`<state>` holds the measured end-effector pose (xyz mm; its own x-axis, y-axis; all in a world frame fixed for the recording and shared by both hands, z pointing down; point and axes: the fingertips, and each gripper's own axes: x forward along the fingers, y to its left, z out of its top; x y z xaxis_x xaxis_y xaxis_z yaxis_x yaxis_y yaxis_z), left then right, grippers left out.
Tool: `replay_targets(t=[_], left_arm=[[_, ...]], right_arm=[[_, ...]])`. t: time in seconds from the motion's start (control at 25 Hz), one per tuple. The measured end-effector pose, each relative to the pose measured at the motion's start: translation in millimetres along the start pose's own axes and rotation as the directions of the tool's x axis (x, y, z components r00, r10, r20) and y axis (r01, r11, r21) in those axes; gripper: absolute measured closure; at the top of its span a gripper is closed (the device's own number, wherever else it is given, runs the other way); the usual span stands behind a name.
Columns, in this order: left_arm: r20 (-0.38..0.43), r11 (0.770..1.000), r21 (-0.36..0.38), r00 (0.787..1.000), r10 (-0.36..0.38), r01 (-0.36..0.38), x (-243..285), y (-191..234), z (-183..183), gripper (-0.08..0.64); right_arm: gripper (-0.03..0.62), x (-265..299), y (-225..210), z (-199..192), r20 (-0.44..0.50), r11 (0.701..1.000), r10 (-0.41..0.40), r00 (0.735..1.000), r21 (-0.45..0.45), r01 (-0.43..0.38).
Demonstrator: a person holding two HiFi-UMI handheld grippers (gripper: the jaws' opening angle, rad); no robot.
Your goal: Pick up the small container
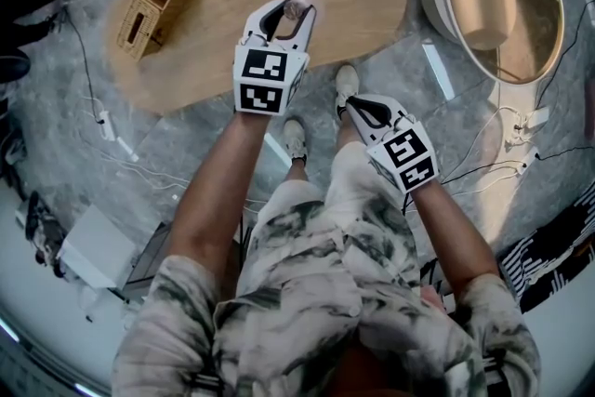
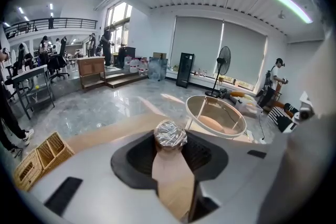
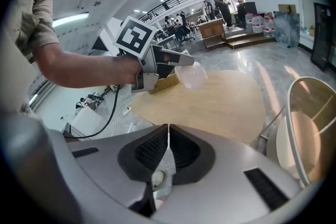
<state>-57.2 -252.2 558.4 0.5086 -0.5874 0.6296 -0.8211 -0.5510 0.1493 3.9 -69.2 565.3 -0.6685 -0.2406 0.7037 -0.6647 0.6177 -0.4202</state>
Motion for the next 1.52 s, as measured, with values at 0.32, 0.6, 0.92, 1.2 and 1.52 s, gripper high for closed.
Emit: replay_targets(t=[0.32,0.6,0.92,1.2,1.52], left_arm=[[0.018,1.000,0.011,1.000,-0.023,0.022,-38.4,-7.7,23.3,0.408],[0.017,0.999,0.026,0.999,-0.045,0.045,-70.1,-11.1,38.3,0.408],[0.007,0.997,0.046,0.998,-0.065,0.065,-100.7,-14.2,55.5,0.408],[0.005,0.995,0.061,0.997,-0.079,0.079,-127.5,-14.8,67.7,0.408],[0.013,0.992,0.076,0.995,-0.102,0.101,-157.7,-24.2,84.0,0.408]], right_arm=[[0.561,-8.6,14.2,12.2,0.012,1.000,-0.007,1.000,-0.010,0.007],[0.561,-13.5,27.7,22.5,0.028,1.000,-0.017,0.999,-0.016,0.018],[0.563,-23.5,41.3,33.3,0.036,0.999,-0.033,0.999,-0.039,0.034],[0.569,-30.4,54.9,43.6,0.039,0.997,-0.046,0.998,-0.058,0.048],[0.570,-41.4,74.2,49.4,0.044,0.996,-0.050,0.998,-0.070,0.053]])
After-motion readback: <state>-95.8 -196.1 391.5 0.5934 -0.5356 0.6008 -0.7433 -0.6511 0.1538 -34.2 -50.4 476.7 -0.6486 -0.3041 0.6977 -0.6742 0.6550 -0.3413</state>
